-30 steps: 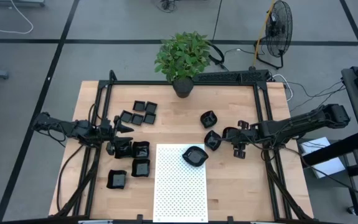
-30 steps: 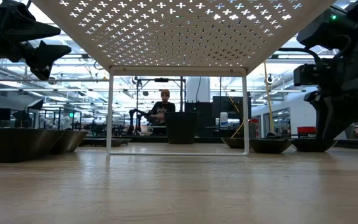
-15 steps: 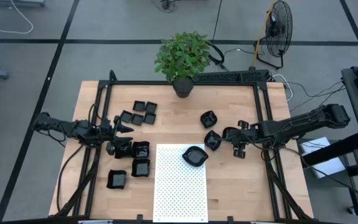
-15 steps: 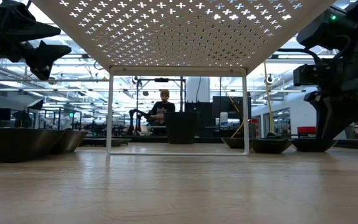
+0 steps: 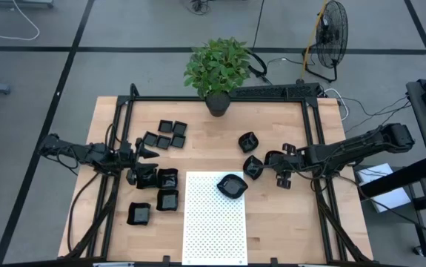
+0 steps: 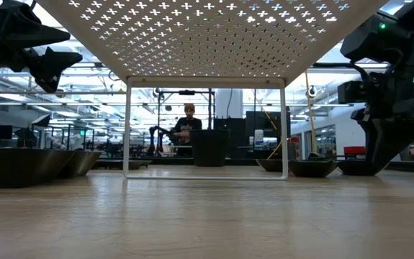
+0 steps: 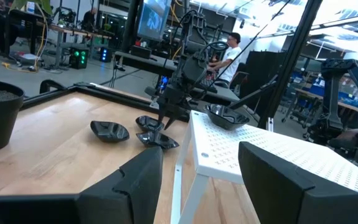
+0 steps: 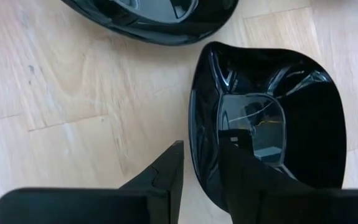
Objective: Pick & Place Mini shaped plates
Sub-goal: Stack the left leaf shaped plate on top of the leaf shaped plate on the shelf
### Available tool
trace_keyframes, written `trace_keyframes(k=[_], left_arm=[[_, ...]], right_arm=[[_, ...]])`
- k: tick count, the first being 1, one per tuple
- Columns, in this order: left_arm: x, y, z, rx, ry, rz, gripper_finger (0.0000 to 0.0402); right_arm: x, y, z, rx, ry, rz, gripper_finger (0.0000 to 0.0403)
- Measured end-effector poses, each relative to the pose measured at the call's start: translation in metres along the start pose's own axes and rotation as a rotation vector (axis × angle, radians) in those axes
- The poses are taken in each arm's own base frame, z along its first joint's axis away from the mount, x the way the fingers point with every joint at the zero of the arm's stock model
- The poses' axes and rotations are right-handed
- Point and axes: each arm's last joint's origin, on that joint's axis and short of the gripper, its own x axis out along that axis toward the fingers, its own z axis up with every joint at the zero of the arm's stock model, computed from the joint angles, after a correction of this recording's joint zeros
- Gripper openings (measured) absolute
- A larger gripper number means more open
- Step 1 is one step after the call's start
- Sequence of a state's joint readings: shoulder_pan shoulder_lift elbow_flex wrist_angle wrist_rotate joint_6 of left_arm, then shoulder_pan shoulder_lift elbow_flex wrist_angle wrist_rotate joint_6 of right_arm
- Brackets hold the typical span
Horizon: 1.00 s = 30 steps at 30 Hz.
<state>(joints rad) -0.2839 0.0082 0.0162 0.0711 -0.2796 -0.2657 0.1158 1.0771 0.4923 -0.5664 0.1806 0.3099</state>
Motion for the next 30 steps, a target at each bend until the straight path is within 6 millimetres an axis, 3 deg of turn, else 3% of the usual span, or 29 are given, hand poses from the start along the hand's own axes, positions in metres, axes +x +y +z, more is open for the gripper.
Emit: trace_keyframes(k=[8, 21, 30], left_arm=[[0.0, 0.0, 0.0, 0.0, 0.0, 0.0, 0.0214], [0.0, 0.0, 0.0, 0.0, 0.0, 0.0, 0.0214], [0.0, 0.0, 0.0, 0.0, 0.0, 0.0, 0.0214]], right_arm=[[0.0, -0.0003, -0.0008, 0.002, 0.008, -0.004, 0.0073], [-0.0001, -0.0003, -0.0007, 0.001, 0.008, -0.004, 0.0004], [-0.0007, -0.0001, 0.0002, 0.004, -0.005, 0.0, 0.0001]])
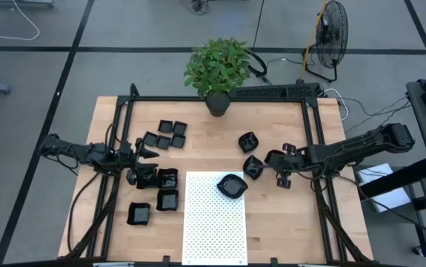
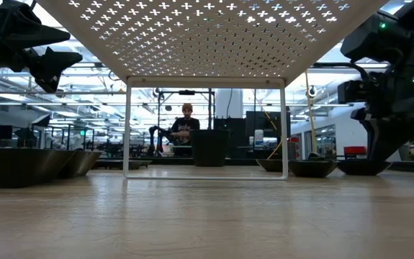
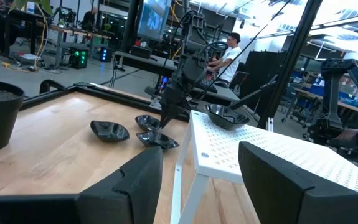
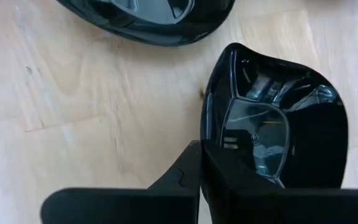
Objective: Pick & Place Mini shaped plates
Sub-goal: Stack the left leaf shaped plate on top of the leaf shaped plate on the shelf
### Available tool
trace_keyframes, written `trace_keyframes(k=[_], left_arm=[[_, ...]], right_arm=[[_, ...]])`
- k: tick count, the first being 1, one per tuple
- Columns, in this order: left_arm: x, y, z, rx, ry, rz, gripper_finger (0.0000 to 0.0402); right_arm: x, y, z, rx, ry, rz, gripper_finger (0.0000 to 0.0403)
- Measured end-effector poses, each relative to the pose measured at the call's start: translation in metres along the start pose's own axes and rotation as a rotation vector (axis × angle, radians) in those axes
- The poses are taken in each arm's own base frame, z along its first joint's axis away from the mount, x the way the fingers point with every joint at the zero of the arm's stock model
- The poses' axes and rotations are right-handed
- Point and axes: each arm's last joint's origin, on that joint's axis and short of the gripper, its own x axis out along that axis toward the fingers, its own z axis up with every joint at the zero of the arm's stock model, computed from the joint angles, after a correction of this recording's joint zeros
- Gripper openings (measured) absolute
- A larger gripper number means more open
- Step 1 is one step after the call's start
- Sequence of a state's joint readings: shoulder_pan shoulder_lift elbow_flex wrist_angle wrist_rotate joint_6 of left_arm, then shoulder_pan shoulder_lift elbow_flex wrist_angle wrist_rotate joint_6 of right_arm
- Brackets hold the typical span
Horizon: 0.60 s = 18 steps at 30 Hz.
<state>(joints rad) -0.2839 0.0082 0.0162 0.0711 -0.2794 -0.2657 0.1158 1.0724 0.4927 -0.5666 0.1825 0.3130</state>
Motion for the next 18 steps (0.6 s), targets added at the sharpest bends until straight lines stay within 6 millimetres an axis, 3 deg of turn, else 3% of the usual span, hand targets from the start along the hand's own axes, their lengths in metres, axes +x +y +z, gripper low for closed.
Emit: trace_keyframes(k=[18], left_arm=[[0.0, 0.0, 0.0, 0.0, 0.0, 0.0, 0.0214]], right_arm=[[-0.021, -0.001, 0.009, 0.057, -0.211, 0.071, 0.0]])
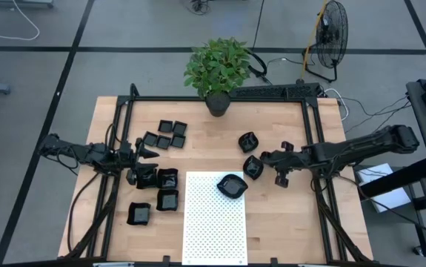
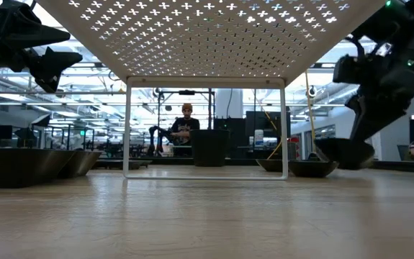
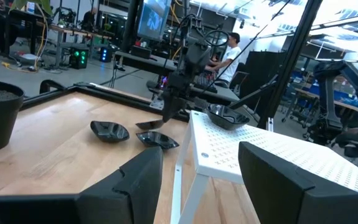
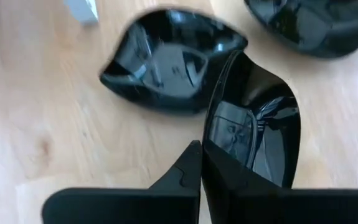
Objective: Pick & Place Mini shaped plates
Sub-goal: Stack the left leaf shaped plate on top of the leaf shaped plate on the shelf
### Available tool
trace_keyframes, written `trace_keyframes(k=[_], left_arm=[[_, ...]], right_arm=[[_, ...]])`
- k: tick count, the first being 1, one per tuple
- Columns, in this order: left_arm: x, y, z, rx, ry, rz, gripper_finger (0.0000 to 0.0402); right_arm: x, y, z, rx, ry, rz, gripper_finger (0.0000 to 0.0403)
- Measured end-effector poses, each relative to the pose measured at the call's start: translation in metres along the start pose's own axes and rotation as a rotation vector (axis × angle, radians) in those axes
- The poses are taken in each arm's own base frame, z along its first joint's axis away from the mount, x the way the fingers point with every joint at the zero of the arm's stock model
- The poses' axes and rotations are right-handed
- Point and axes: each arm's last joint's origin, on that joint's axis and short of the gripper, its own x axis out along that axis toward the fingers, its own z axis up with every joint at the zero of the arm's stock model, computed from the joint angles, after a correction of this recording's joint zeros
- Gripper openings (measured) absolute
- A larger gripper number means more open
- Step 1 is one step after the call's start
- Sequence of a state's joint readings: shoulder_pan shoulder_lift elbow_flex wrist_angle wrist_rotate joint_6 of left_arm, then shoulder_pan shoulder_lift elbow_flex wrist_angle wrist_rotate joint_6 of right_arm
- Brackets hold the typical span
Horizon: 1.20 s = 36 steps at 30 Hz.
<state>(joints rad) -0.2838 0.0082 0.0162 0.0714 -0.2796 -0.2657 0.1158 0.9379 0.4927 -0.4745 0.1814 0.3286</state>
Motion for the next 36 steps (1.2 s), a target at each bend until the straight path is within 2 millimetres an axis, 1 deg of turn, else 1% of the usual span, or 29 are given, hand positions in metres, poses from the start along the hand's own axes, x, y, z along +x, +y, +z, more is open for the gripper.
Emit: trace_keyframes(k=[10, 24, 30, 34, 36], left_arm=[[0.0, 0.0, 0.0, 0.0, 0.0, 0.0, 0.0214], [0.0, 0.0, 0.0, 0.0, 0.0, 0.0, 0.0214], [0.0, 0.0, 0.0, 0.0, 0.0, 0.0, 0.0214], [0.0, 0.0, 0.0, 0.0, 0.0, 0.0, 0.0214], [0.0, 0.0, 0.0, 0.0, 0.0, 0.0, 0.0214]], right_arm=[[-0.014, 0.002, 0.014, 0.026, -0.203, 0.066, 0.0], [-0.027, 0.011, 0.043, -0.058, -0.531, 0.14, 0.0], [-0.038, 0.025, 0.051, -0.129, -0.687, 0.212, 0.0], [-0.049, 0.041, 0.054, -0.192, -0.771, 0.283, 0.0], [-0.055, 0.051, 0.056, -0.222, -0.784, 0.276, 0.0]])
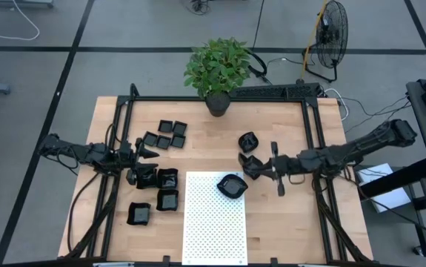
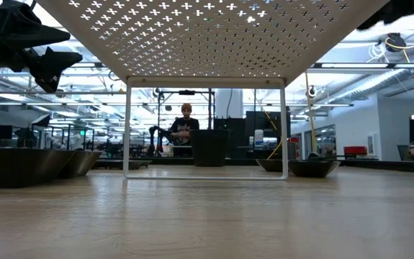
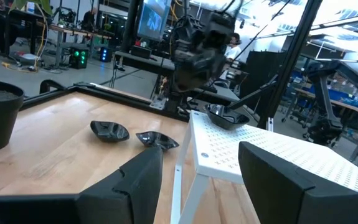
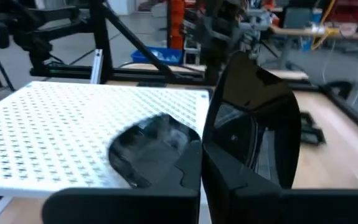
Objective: Pick & Place Mini shaped plates
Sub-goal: Stack the left leaf shaped plate on top of the leaf shaped plate on the shelf
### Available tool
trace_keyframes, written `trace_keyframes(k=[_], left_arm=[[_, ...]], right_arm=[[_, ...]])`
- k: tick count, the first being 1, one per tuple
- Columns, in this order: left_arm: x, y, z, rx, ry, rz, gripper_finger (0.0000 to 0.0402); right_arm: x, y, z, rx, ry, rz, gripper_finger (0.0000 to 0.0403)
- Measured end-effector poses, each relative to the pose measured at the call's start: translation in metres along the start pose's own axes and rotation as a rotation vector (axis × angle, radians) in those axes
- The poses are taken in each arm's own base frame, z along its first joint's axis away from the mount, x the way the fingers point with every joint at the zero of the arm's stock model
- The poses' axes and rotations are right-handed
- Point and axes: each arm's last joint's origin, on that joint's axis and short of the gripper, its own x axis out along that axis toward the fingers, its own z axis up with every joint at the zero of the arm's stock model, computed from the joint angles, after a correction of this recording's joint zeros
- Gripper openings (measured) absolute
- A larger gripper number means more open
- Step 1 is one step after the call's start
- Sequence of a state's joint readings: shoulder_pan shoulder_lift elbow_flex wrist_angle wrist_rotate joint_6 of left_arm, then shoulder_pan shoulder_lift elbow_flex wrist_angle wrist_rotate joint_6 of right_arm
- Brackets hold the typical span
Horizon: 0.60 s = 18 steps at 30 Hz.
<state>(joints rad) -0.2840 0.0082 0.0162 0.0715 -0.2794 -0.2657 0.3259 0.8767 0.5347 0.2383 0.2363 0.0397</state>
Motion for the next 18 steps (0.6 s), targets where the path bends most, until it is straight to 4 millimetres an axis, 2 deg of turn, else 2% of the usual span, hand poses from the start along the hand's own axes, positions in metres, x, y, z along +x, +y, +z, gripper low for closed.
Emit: trace_keyframes(k=[5, 10, 14, 18], left_arm=[[0.0, 0.0, 0.0, 0.0, 0.0, 0.0, 0.0214], [0.0, 0.0, 0.0, 0.0, 0.0, 0.0, 0.0214], [0.0, 0.0, 0.0, 0.0, 0.0, 0.001, 0.0214], [0.0, 0.0, 0.0, 0.0, 0.0, 0.0, 0.0214]], right_arm=[[0.006, 0.027, 0.033, -0.08, 0.055, -0.064, 0.0], [0.026, 0.062, 0.067, -0.142, 0.146, -0.092, 0.0], [0.05, 0.088, 0.079, -0.138, 0.262, -0.17, 0.0], [0.073, 0.103, 0.084, -0.077, 0.389, -0.247, 0.0]])
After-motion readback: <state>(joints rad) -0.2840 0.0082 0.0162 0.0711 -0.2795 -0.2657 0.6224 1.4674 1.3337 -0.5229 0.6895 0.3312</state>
